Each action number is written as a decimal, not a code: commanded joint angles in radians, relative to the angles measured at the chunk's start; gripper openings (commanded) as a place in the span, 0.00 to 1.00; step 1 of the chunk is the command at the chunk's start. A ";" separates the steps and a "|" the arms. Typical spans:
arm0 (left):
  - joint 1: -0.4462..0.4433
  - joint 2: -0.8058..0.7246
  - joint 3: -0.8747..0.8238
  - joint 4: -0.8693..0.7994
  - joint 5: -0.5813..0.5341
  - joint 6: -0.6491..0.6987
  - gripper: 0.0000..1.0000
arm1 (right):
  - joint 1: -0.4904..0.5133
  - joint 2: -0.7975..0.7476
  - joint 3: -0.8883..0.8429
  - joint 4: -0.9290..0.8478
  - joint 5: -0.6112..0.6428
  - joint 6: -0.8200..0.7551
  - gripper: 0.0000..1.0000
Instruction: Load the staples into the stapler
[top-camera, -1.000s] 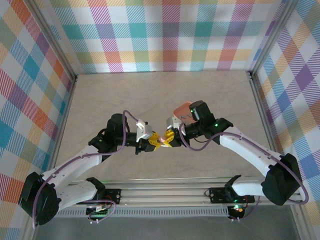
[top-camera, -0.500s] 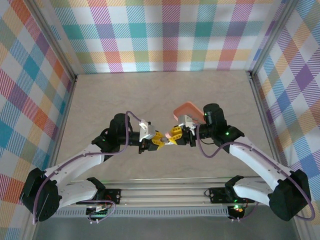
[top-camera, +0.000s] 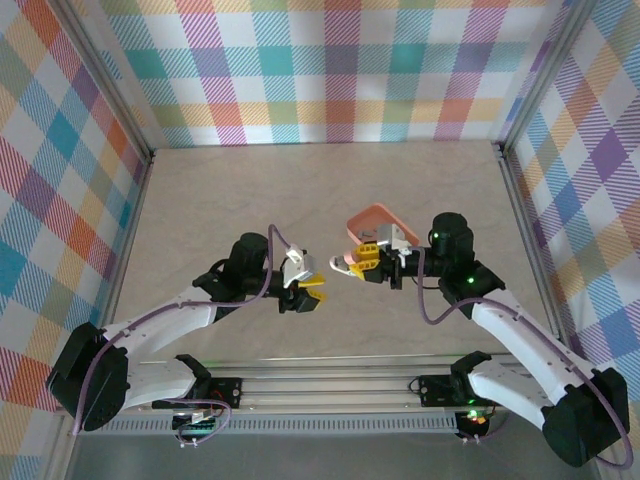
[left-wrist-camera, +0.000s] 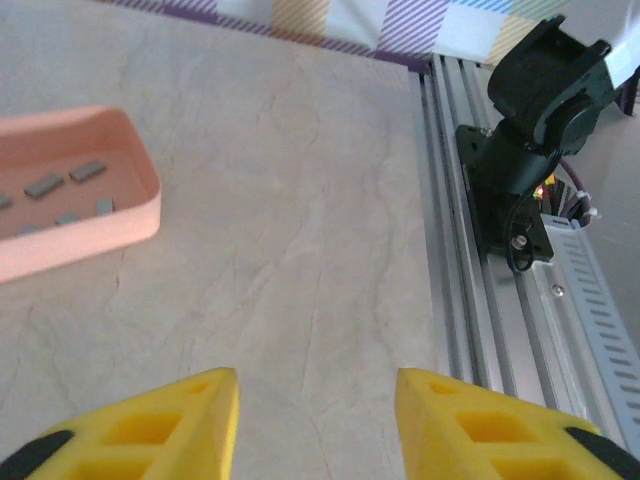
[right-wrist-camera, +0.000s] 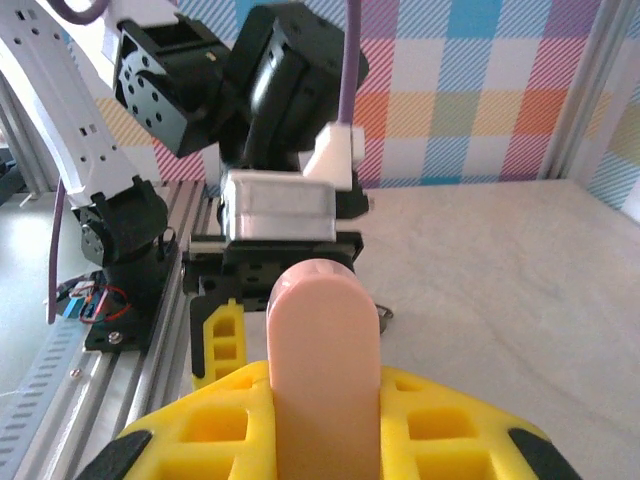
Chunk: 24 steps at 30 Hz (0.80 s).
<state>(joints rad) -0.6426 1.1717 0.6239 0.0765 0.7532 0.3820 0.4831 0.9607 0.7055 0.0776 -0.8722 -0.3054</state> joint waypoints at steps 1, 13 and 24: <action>0.004 -0.030 -0.001 0.003 -0.014 -0.027 0.50 | -0.004 -0.001 -0.011 0.018 -0.012 0.003 0.03; 0.004 -0.104 0.071 0.142 0.022 -0.132 0.64 | -0.003 0.095 0.068 -0.242 -0.029 -0.194 0.03; -0.001 0.005 0.149 0.140 0.097 -0.107 0.51 | -0.004 0.128 0.086 -0.243 -0.073 -0.212 0.03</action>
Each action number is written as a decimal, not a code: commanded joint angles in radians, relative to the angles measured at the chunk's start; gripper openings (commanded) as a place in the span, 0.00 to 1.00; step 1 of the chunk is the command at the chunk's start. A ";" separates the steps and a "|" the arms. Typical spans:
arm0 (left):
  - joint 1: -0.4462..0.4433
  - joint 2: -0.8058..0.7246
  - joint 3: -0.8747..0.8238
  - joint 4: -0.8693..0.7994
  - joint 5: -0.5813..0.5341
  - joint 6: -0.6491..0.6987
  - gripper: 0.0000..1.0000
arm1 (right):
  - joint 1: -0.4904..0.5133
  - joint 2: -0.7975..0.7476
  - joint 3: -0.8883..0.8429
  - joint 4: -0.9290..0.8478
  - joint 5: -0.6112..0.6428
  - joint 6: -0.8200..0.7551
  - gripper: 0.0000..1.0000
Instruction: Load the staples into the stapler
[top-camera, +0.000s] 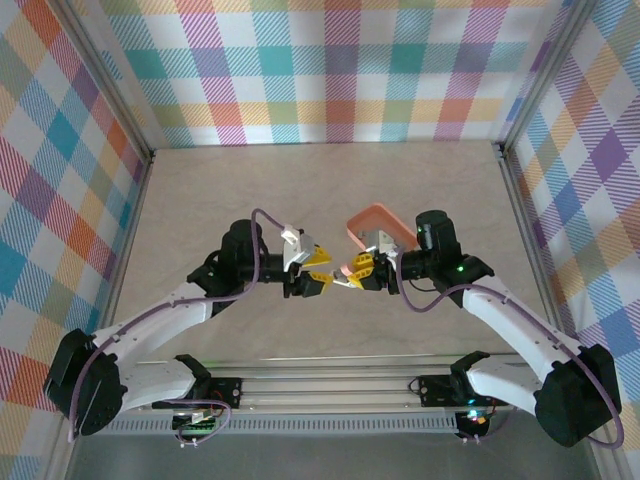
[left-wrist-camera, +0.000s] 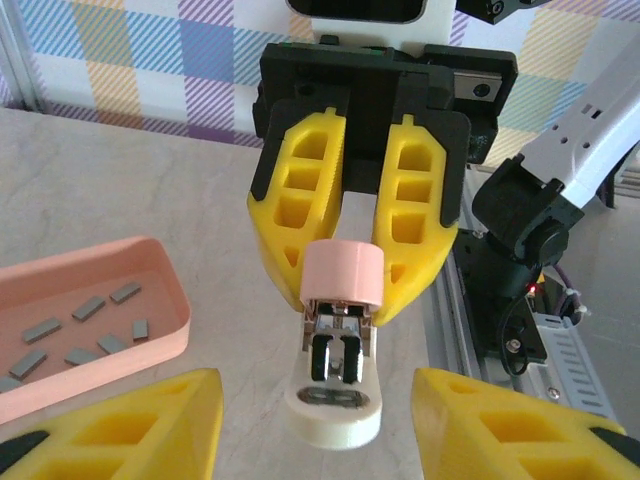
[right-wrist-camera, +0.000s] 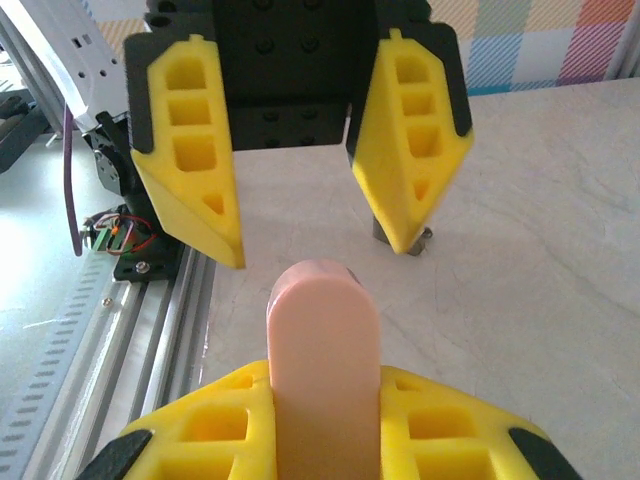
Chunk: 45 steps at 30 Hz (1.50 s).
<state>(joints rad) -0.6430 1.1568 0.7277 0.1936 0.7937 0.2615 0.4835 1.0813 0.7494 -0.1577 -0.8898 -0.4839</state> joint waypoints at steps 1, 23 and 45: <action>-0.001 0.031 0.051 0.025 0.063 0.014 0.50 | -0.003 0.007 0.043 -0.008 -0.058 -0.034 0.02; -0.042 0.180 0.051 -0.048 0.018 0.087 0.27 | -0.034 -0.042 -0.030 0.375 -0.062 0.243 0.00; -0.058 0.102 0.003 0.099 -0.029 0.063 0.74 | -0.069 -0.005 -0.050 0.319 -0.150 0.197 0.00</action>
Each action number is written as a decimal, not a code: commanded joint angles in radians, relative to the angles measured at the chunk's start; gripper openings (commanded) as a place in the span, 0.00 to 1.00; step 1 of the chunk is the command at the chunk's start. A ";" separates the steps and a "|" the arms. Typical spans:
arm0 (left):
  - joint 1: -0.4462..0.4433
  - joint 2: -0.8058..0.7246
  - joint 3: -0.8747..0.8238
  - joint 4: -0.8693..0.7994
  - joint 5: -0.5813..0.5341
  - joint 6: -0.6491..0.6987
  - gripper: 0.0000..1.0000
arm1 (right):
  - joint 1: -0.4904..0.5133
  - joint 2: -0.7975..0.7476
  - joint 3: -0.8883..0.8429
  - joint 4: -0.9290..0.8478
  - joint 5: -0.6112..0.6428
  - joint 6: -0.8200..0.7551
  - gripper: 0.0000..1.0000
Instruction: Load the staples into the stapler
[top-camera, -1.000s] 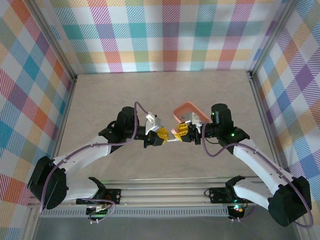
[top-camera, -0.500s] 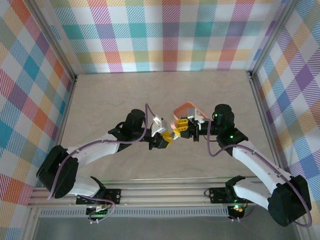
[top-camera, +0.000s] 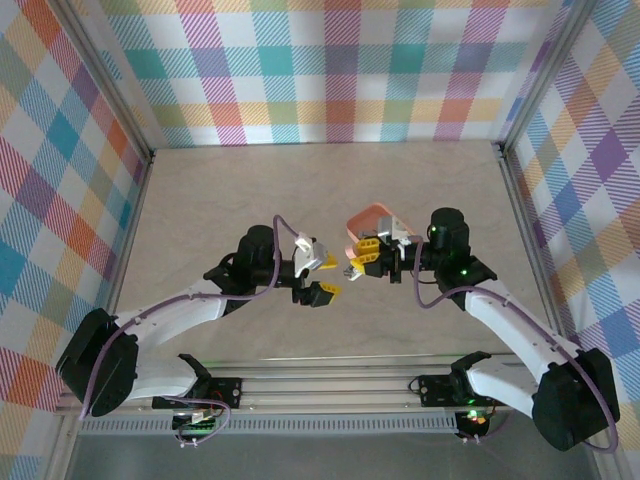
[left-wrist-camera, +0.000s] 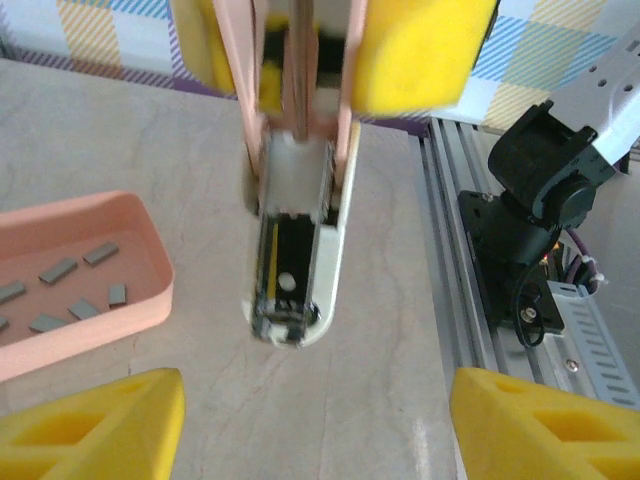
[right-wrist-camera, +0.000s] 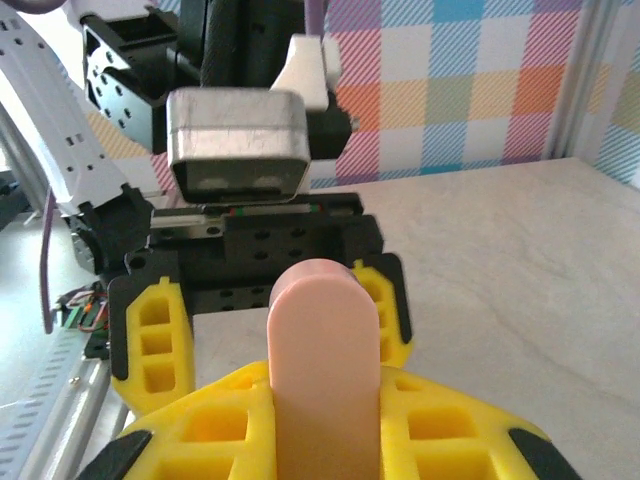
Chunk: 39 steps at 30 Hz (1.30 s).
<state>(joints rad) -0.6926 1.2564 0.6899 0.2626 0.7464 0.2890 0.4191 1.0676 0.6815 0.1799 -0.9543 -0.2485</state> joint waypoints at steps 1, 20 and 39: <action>-0.008 0.011 0.052 0.033 0.023 0.036 0.75 | -0.005 0.011 0.019 -0.019 -0.092 -0.040 0.00; -0.036 0.163 0.168 0.122 0.113 -0.006 0.66 | -0.005 0.018 0.025 -0.013 -0.103 -0.038 0.00; -0.049 0.206 0.211 0.131 0.148 -0.044 0.44 | -0.005 0.026 0.023 0.006 -0.096 -0.025 0.00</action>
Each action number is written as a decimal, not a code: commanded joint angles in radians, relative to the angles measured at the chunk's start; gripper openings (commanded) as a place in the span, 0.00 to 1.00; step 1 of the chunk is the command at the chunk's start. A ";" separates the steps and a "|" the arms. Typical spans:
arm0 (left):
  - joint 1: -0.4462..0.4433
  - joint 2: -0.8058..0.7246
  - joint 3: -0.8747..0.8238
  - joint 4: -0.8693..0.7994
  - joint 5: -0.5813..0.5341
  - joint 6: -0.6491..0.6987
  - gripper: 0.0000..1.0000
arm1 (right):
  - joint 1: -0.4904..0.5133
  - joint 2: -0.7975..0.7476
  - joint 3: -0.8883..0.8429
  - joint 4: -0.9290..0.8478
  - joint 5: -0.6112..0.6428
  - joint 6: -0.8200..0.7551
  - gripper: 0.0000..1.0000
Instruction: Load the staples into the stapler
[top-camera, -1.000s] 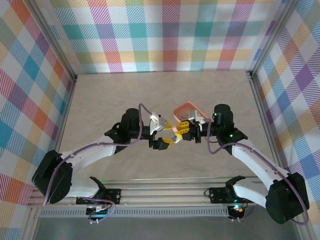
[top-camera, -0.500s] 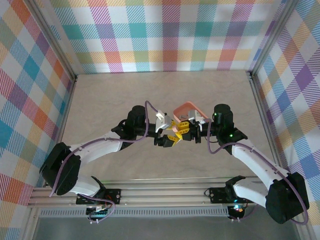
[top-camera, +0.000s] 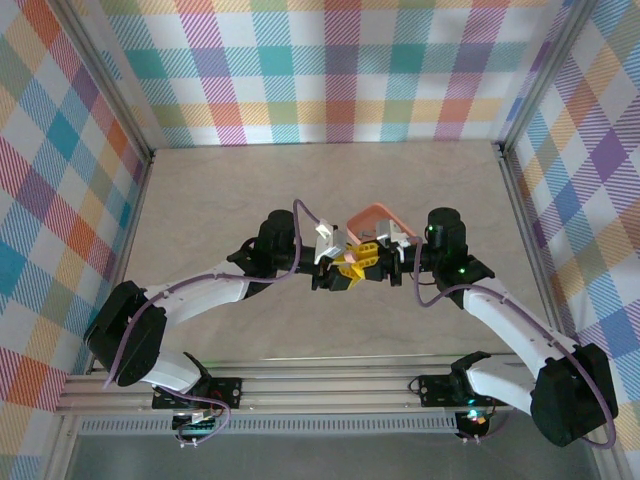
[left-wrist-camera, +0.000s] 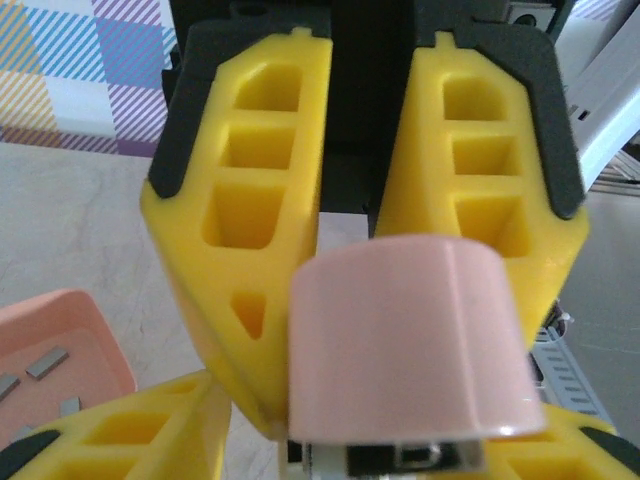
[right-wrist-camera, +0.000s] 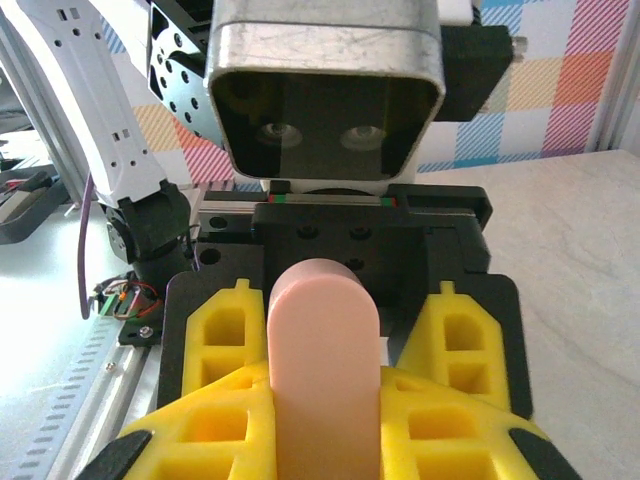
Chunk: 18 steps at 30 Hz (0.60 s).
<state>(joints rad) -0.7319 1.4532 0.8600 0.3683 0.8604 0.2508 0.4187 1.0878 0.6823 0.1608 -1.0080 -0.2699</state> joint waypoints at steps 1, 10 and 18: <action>-0.011 0.011 0.044 0.017 0.033 -0.008 0.42 | -0.004 0.006 0.023 0.028 -0.039 -0.001 0.00; -0.009 -0.030 0.076 -0.218 -0.258 -0.152 0.16 | -0.018 -0.094 -0.027 0.034 0.241 0.223 0.53; 0.031 0.062 0.246 -0.738 -0.712 -0.546 0.11 | -0.020 -0.149 -0.025 -0.159 0.567 0.417 0.59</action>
<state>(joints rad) -0.7227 1.4700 1.0325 -0.1135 0.3607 -0.0978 0.4049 0.9386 0.6621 0.0921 -0.5732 0.0349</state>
